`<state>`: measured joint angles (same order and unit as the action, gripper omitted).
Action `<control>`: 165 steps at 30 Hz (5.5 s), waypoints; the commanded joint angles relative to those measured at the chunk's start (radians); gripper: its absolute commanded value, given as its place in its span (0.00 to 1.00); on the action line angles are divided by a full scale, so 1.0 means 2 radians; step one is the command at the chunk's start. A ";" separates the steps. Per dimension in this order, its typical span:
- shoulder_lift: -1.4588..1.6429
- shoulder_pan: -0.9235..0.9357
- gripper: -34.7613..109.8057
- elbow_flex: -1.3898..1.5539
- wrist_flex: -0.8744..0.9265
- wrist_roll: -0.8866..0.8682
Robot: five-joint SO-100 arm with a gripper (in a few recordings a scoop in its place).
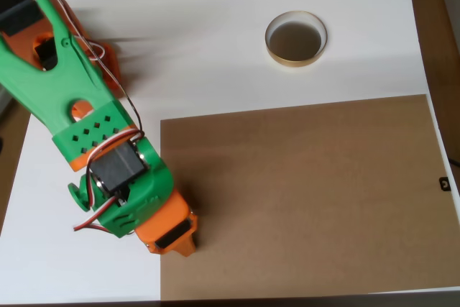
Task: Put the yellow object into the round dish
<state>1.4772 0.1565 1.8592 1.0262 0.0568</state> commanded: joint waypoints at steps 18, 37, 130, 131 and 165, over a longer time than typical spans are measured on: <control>0.481 -0.028 0.24 0.169 0.033 0.018; 0.456 -0.227 0.24 0.120 0.097 0.047; -0.245 -0.573 0.38 -0.550 0.304 0.044; -0.238 -0.566 0.38 -0.553 0.308 0.042; 0.345 -0.051 0.38 -0.036 0.095 0.046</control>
<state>2.0785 -0.0092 1.7825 1.2303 0.1365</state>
